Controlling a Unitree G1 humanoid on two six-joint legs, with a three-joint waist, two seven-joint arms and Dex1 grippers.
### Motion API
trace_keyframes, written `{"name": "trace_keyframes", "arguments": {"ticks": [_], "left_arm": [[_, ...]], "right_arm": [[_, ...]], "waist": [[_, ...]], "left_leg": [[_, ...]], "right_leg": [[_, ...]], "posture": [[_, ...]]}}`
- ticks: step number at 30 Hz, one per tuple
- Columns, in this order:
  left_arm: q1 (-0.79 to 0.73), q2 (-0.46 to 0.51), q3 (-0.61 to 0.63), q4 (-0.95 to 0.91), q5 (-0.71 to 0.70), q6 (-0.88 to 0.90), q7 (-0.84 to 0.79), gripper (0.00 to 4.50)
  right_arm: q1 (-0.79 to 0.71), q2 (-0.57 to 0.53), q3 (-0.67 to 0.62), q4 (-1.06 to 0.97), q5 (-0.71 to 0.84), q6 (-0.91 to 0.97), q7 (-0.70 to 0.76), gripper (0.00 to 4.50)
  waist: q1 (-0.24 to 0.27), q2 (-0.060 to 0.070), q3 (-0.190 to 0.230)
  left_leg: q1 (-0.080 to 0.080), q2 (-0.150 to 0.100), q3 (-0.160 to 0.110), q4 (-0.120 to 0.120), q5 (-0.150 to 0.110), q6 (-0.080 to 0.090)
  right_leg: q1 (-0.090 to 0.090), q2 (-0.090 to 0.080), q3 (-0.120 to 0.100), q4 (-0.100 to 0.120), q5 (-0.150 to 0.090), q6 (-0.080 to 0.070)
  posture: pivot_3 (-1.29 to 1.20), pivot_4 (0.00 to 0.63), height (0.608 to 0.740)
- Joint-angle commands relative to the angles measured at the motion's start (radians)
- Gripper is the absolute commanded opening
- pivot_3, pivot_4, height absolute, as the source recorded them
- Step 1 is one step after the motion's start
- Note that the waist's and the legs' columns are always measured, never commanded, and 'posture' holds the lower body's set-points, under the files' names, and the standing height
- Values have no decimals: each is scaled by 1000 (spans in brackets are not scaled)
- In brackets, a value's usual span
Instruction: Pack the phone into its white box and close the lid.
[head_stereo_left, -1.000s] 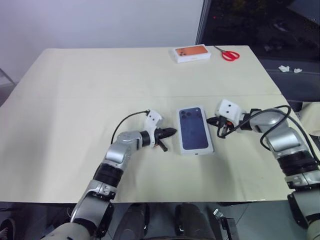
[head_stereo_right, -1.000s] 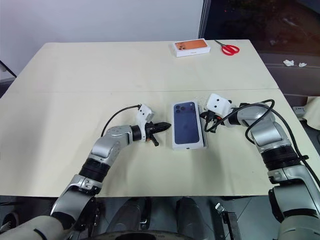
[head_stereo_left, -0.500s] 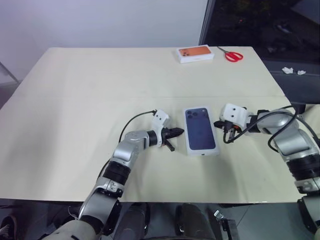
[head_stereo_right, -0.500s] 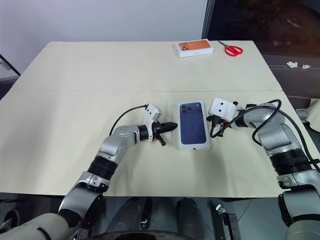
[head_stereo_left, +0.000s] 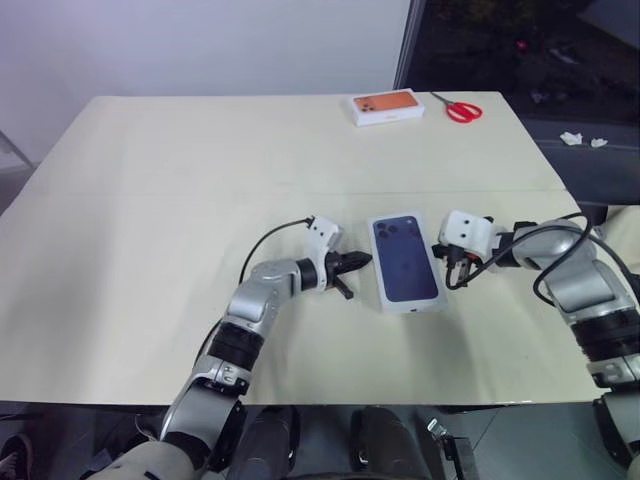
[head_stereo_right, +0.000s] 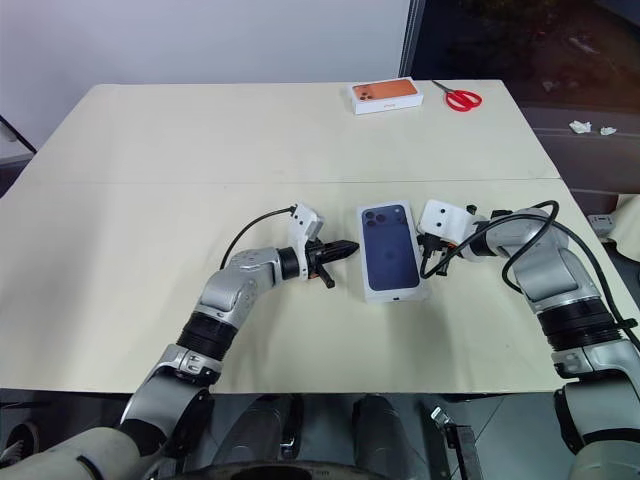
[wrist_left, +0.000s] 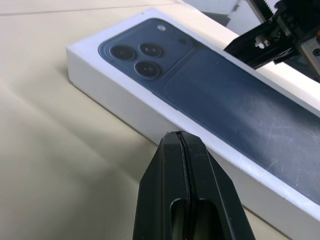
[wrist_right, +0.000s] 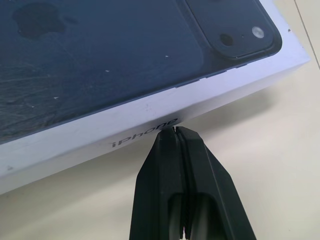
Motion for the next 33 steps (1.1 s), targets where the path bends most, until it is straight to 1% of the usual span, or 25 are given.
{"name": "trace_keyframes", "arguments": {"ticks": [1, 6, 11, 14, 16, 19, 22, 24, 26, 31, 33], "left_arm": [[-4, -6, -1, -40, -11, -12, -2, 0], [-7, -9, 8, -31, -14, -21, 7, 0], [-5, 17, 19, -42, -13, -25, 6, 0], [-1, 28, 29, -52, -22, -20, 7, 0], [1, 34, 33, -57, -23, -18, 10, 0], [5, 41, 39, -64, -19, -18, 14, 0], [11, 47, 41, -71, -21, -12, 17, 0], [18, 50, 38, -77, -19, -11, 18, 0], [30, 52, 35, -88, -19, -4, 22, 0], [57, 54, 25, -128, -20, 14, 26, 0], [62, 54, 24, -137, -20, 21, 27, 0]], "right_arm": [[-11, 4, -5, -16, -4, -14, 3, 37], [-31, -16, -20, 17, -30, -32, -10, 37], [-127, -52, -84, 102, -8, -64, -22, 37], [-171, -18, -131, 120, 42, -68, -37, 37], [-186, 37, -180, 92, 123, -4, -38, 37], [-163, 99, -216, 16, 219, 94, -20, 37], [-101, 145, -207, -32, 255, 143, -34, 37], [-51, 164, -187, -47, 251, 146, -48, 37], [0, 168, -151, -52, 212, 105, -59, 37], [79, 158, -119, 27, 156, 32, -91, 37], [113, 157, -106, 22, 150, 17, -84, 37]], "waist": [[0, 0, 0], [0, 0, 0], [-1, 0, 0], [-4, 0, 0], [-6, 0, 0], [-5, 0, 0], [0, 0, 0], [3, 0, 0], [3, 0, 0], [-1, 0, 0], [-1, 0, 0]], "left_leg": [[0, 0, 0, 0, 0, 0], [0, 0, 0, 0, 0, 0], [0, 0, 1, 0, 1, -1], [0, 0, 1, -1, 1, -1], [0, 1, 1, -1, 1, -1], [0, 1, 0, -1, 1, -1], [0, 1, 0, -1, 0, -1], [0, 1, 0, 0, 0, 0], [-1, 0, 0, 0, 0, 0], [0, 0, 1, 0, 0, 0], [0, 0, 1, 0, 0, 1]], "right_leg": [[0, 0, 0, 0, 0, 0], [0, 0, 0, 0, 0, 0], [-1, 0, 0, 0, 0, 0], [-1, 0, 0, 1, 0, 0], [-1, 0, 0, 1, 0, 0], [-1, 0, 1, 1, 0, 0], [-1, 0, 1, 1, 0, 0], [-1, 0, 1, 1, 0, 0], [-1, -1, 1, 1, 0, 0], [-2, 0, 1, 2, 0, 0], [-1, 0, 1, 2, 0, 0]], "posture": [[0, 150, 740], [0, 150, 740], [0, 150, 740], [0, 150, 740], [0, 150, 740], [0, 150, 740], [0, 150, 740], [0, 150, 740], [0, 150, 740], [0, 150, 740], [0, 150, 740]]}}
